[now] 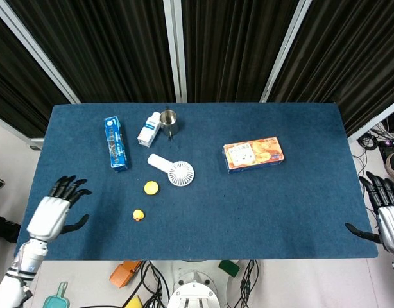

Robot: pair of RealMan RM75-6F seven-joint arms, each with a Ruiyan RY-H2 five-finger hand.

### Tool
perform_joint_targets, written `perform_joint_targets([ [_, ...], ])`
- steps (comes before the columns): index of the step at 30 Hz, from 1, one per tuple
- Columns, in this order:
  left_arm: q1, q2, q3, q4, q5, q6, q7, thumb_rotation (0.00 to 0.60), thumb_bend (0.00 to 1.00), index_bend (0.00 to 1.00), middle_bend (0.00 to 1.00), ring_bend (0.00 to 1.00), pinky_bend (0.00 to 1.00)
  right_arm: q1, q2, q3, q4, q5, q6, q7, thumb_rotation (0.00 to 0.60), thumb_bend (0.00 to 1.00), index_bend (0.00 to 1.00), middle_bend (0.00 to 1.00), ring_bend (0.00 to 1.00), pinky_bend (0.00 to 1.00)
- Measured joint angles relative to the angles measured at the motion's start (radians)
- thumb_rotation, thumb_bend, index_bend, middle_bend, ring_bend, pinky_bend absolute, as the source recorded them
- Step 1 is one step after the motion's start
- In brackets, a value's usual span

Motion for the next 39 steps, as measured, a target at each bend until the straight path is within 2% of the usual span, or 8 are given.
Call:
perform_joint_targets([
  [7, -0.142, -0.146, -0.019, 0.053, -0.014, -0.2, 0.052, 0.6, 0.3, 0.36, 0.14, 0.04, 0.0, -0.005, 0.005, -0.004, -0.004, 0.0, 0.002, 0.003, 0.6, 0.14, 0.0, 0.01, 0.0, 0.04],
  [11, -0.182, -0.207, -0.027, 0.082, -0.054, -0.251, 0.118, 0.6, 0.3, 0.39, 0.14, 0.04, 0.0, -0.008, 0.006, -0.006, -0.005, 0.005, 0.001, 0.002, 0.6, 0.14, 0.0, 0.01, 0.0, 0.04],
  [19, -0.202, -0.258, -0.006, 0.128, -0.11, -0.285, 0.176, 0.6, 0.3, 0.4, 0.14, 0.04, 0.0, -0.001, 0.0, -0.006, -0.007, 0.003, -0.011, -0.004, 0.6, 0.14, 0.0, 0.01, 0.0, 0.04],
  [32, -0.218, -0.32, 0.012, 0.181, -0.136, -0.285, 0.168, 0.6, 0.28, 0.4, 0.14, 0.04, 0.0, 0.009, 0.0, -0.003, -0.014, 0.008, -0.026, -0.017, 0.6, 0.14, 0.0, 0.01, 0.0, 0.03],
  [39, -0.228, -0.334, 0.016, 0.202, -0.15, -0.291, 0.18, 0.6, 0.34, 0.5, 0.14, 0.04, 0.0, 0.009, -0.002, -0.004, -0.014, 0.011, -0.029, -0.017, 0.6, 0.14, 0.0, 0.01, 0.0, 0.03],
])
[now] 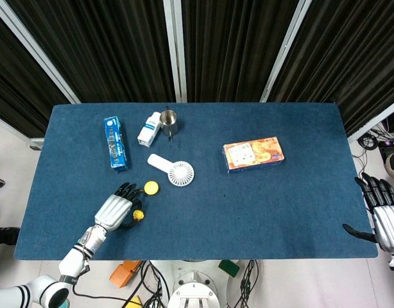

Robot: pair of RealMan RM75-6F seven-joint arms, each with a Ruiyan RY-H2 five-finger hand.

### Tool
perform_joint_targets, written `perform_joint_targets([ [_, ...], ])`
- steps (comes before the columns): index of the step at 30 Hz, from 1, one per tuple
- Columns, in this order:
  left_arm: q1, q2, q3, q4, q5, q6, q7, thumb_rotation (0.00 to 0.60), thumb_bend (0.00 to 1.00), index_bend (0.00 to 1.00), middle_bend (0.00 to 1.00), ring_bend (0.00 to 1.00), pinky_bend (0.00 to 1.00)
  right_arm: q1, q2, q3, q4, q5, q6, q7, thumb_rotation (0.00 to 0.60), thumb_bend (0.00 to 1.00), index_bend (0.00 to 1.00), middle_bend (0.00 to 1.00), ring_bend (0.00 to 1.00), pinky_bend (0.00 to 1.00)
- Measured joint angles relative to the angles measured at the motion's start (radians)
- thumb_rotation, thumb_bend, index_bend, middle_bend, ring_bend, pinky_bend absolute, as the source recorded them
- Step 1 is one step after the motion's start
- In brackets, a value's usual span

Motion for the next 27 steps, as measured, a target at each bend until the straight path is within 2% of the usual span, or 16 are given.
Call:
perform_joint_targets([
  [8, -0.008, 0.001, -0.019, -0.003, -0.003, 0.033, -0.024, 0.6, 0.38, 0.55, 0.16, 0.04, 0.0, 0.0, 0.0, 0.001, -0.001, 0.0, 0.001, 0.0, 0.6, 0.14, 0.0, 0.01, 0.0, 0.04],
  [15, -0.06, 0.009, -0.077, -0.032, -0.024, 0.014, -0.035, 0.6, 0.38, 0.55, 0.16, 0.04, 0.0, 0.004, -0.001, 0.001, -0.002, -0.005, 0.0, -0.003, 0.6, 0.14, 0.0, 0.01, 0.0, 0.03],
  [22, -0.143, -0.015, -0.145, -0.03, -0.128, -0.084, 0.01, 0.6, 0.37, 0.54, 0.16, 0.03, 0.0, 0.0, -0.003, 0.0, 0.001, 0.001, 0.001, -0.001, 0.6, 0.14, 0.0, 0.01, 0.0, 0.03],
  [27, -0.182, -0.031, -0.172, -0.015, -0.21, -0.125, 0.061, 0.6, 0.37, 0.53, 0.16, 0.03, 0.0, -0.002, -0.006, -0.001, 0.009, 0.005, 0.001, 0.006, 0.6, 0.14, 0.0, 0.01, 0.0, 0.03],
])
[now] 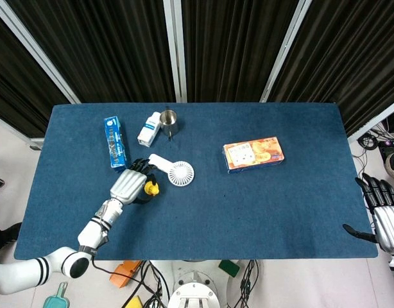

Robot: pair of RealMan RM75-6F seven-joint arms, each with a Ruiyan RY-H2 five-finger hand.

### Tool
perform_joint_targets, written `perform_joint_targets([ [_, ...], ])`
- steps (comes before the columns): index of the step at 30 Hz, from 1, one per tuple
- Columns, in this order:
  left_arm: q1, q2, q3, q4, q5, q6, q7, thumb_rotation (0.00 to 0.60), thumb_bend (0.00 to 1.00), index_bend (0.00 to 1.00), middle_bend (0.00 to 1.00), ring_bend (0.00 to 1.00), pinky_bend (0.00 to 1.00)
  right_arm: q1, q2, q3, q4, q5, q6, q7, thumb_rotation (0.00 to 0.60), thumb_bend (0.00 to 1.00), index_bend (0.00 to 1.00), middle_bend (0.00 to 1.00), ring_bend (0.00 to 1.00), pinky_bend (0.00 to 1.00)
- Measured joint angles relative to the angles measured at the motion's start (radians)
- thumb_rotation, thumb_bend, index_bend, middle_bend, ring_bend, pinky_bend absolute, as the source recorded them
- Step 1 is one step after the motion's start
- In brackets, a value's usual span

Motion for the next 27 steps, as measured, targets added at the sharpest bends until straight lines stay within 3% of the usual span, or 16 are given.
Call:
perform_joint_targets([
  [10, -0.033, -0.008, -0.001, 0.019, -0.098, -0.021, 0.067, 0.6, 0.36, 0.5, 0.16, 0.03, 0.0, -0.001, -0.003, 0.0, 0.012, 0.001, 0.001, 0.011, 0.6, 0.14, 0.0, 0.01, 0.0, 0.03],
  [27, -0.053, 0.002, 0.027, 0.01, -0.14, -0.014, 0.081, 0.6, 0.35, 0.36, 0.14, 0.01, 0.0, 0.001, -0.003, 0.001, 0.011, 0.004, -0.004, 0.011, 0.6, 0.14, 0.0, 0.01, 0.0, 0.03],
])
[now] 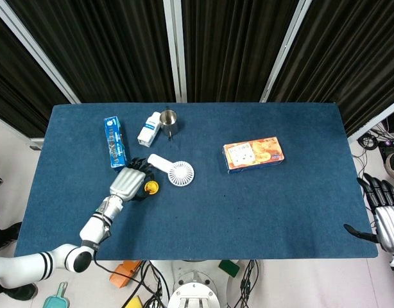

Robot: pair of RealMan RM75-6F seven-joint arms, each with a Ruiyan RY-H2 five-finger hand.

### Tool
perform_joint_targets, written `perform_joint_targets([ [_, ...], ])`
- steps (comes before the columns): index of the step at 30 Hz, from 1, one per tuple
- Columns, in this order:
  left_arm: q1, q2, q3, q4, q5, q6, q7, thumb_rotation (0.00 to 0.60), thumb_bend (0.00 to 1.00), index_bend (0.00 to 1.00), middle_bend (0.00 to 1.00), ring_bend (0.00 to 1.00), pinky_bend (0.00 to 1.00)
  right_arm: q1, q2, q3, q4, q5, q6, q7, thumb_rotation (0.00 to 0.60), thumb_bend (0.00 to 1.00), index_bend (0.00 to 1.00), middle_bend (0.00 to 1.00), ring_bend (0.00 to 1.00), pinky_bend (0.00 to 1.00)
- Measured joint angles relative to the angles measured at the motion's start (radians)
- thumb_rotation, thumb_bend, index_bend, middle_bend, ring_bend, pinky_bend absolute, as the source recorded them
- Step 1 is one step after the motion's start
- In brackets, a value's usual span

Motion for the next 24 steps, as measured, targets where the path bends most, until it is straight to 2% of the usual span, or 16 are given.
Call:
perform_joint_targets([
  [6, 0.022, 0.031, 0.007, -0.033, 0.023, 0.06, -0.009, 0.6, 0.35, 0.35, 0.14, 0.01, 0.0, 0.0, 0.005, 0.001, 0.001, 0.002, -0.001, 0.005, 0.6, 0.14, 0.0, 0.01, 0.0, 0.03],
  [12, 0.107, 0.117, 0.014, -0.092, 0.075, 0.209, -0.088, 0.6, 0.34, 0.34, 0.14, 0.02, 0.0, -0.003, 0.009, 0.001, 0.01, 0.012, -0.004, 0.025, 0.6, 0.14, 0.0, 0.01, 0.0, 0.03],
  [18, 0.247, 0.217, 0.04, -0.117, 0.15, 0.411, -0.221, 0.6, 0.33, 0.31, 0.14, 0.04, 0.0, -0.009, 0.001, -0.001, 0.028, 0.006, 0.008, 0.042, 0.6, 0.14, 0.0, 0.01, 0.0, 0.03],
  [24, 0.412, 0.33, 0.114, -0.151, 0.237, 0.592, -0.299, 0.6, 0.3, 0.31, 0.14, 0.04, 0.0, -0.009, -0.004, -0.001, 0.029, -0.002, 0.014, 0.038, 0.6, 0.14, 0.0, 0.01, 0.0, 0.03],
])
